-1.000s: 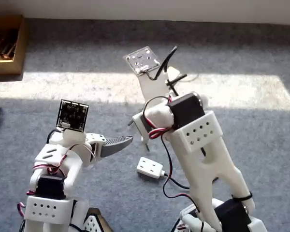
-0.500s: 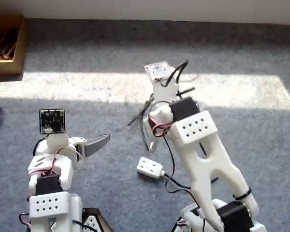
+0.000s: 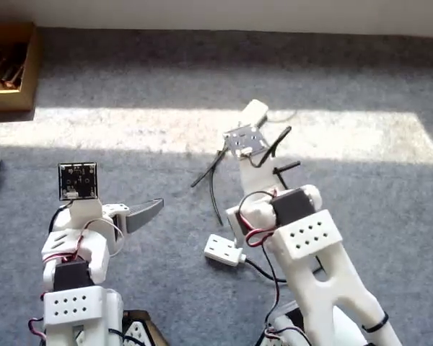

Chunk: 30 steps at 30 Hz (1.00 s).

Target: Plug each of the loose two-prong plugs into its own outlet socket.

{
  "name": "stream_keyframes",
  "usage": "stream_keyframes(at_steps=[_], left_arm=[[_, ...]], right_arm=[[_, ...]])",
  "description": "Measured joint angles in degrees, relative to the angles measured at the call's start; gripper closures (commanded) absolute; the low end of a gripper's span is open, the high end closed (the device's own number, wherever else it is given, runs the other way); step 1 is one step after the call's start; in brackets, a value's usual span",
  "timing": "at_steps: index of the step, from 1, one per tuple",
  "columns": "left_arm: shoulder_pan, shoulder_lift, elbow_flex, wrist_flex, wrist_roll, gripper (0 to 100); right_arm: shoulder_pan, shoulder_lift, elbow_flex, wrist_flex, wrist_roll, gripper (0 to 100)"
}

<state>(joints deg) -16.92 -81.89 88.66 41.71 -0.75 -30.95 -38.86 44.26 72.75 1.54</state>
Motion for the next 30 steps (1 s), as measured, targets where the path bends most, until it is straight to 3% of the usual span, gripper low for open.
stream_keyframes(at_steps=[4,11,22,25,30], left_arm=[[0.0,0.0,0.2,0.0,0.0,47],[1.1,0.0,0.5,0.0,0.0,47],[1.1,0.0,0.5,-0.2,0.0,47],[1.1,0.0,0.8,-0.2,0.0,47],[1.1,0.0,0.8,-0.2,0.0,47]], right_arm=[[-0.4,-5.7,9.6,-6.5,0.0,99.3],[0.3,-15.3,11.3,-7.1,0.0,99.3],[2.0,-8.4,11.3,-8.3,1.1,99.3],[8.1,-4.1,11.2,-12.2,2.9,99.3],[24.7,3.0,6.1,-14.1,5.8,99.3]])
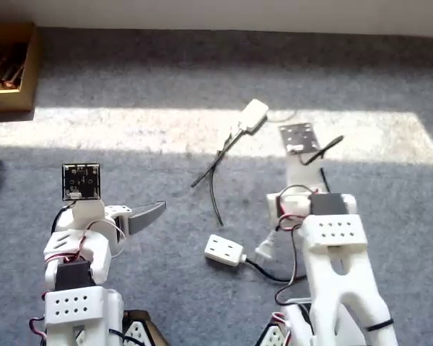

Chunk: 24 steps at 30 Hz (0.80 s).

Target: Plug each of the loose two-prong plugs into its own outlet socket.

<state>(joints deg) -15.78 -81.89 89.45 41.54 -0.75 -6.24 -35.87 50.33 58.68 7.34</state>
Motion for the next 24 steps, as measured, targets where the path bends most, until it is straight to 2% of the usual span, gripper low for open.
stream_keyframes(at_steps=[4,9,11,16,19,24], left_arm=[[0.0,0.0,0.1,0.0,0.0,47],[0.0,0.0,1.0,0.0,0.0,47],[0.0,0.0,1.0,0.0,0.0,47],[0.2,0.0,1.1,0.0,0.0,47],[0.2,0.0,1.1,0.0,0.0,47],[0.2,0.0,1.8,-1.7,0.0,47]], right_arm=[[6.5,2.1,-2.7,-0.4,3.1,99.3],[7.8,3.3,-2.2,-0.4,5.0,97.8],[7.6,3.3,-0.2,-0.4,5.1,91.1],[6.8,3.3,1.4,-0.4,5.8,65.9],[6.8,3.3,1.7,1.8,5.4,67.4],[3.7,3.3,2.2,6.0,-7.2,79.3]])
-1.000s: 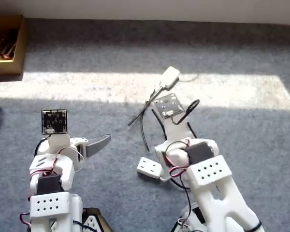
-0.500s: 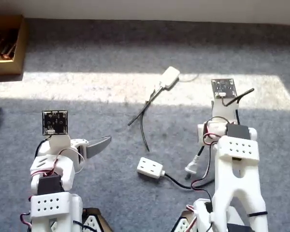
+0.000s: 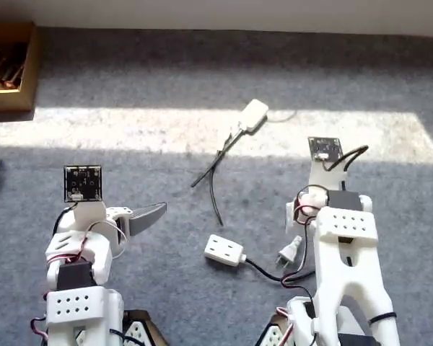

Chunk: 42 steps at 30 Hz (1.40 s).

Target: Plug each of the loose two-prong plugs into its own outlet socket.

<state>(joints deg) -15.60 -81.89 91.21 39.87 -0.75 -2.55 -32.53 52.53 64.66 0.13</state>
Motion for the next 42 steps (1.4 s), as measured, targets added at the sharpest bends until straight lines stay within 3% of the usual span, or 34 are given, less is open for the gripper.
stream_keyframes(at_steps=[5,12,19,29,34,42], left_arm=[[0.0,0.0,0.3,-0.4,0.0,47],[0.0,0.0,0.3,-0.4,0.0,47],[0.0,0.0,0.3,-0.4,0.0,47],[0.0,0.0,0.4,-0.4,-0.1,47],[0.0,0.0,0.4,-0.4,-0.1,47],[0.0,0.0,0.4,-0.4,-0.1,47]], right_arm=[[-5.3,0.3,3.0,-1.1,-16.5,81.9],[-4.9,0.3,9.5,-9.1,-23.8,82.0],[-1.9,0.3,10.2,-10.6,-30.2,82.0],[-1.8,0.2,15.9,-18.5,-31.9,82.4],[-1.2,0.1,16.4,-19.0,-31.9,98.9],[-1.3,0.2,18.4,-21.3,-28.6,99.3]])
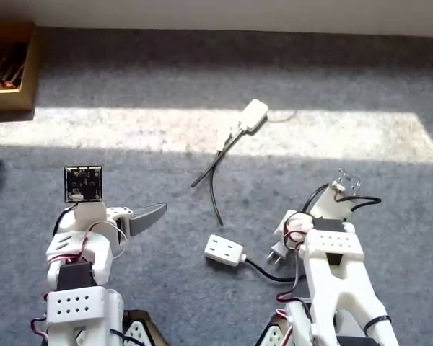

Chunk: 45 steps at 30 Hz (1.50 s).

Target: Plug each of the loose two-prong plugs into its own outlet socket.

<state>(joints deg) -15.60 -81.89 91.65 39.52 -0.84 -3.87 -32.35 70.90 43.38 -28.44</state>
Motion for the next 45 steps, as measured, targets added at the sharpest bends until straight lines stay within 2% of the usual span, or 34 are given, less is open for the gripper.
stream_keyframes(at_steps=[5,10,13,16,19,25,28,34,39,45], left_arm=[[0.0,0.0,0.0,0.0,0.0,47],[0.0,0.0,0.0,0.0,0.0,47],[0.1,0.1,-1.2,0.0,0.0,47],[1.8,0.1,-5.4,0.2,0.0,47],[5.3,0.1,-11.2,3.9,0.0,47],[18.5,0.0,-23.8,16.5,0.0,47],[24.1,0.0,-27.5,20.1,0.0,47],[25.1,0.0,-29.0,21.2,0.0,47],[25.1,0.0,-28.9,21.1,0.0,47],[21.5,0.0,-22.2,11.3,0.1,47]], right_arm=[[0.1,-0.2,0.0,-0.1,2.9,99.3],[-0.1,-0.1,-7.3,0.2,21.9,99.3],[-2.4,-0.1,-17.1,4.2,25.2,99.3],[-8.3,0.0,-29.6,12.3,25.9,99.3],[-16.8,0.0,-44.0,20.9,25.9,99.3],[-31.6,1.3,-65.9,31.6,26.0,99.3],[-36.4,5.4,-68.0,34.8,25.8,99.3],[-37.9,13.4,-68.1,33.8,25.7,99.3],[-39.4,14.5,-68.1,33.4,25.3,99.3],[-45.7,12.0,-68.1,38.7,25.4,99.3]])
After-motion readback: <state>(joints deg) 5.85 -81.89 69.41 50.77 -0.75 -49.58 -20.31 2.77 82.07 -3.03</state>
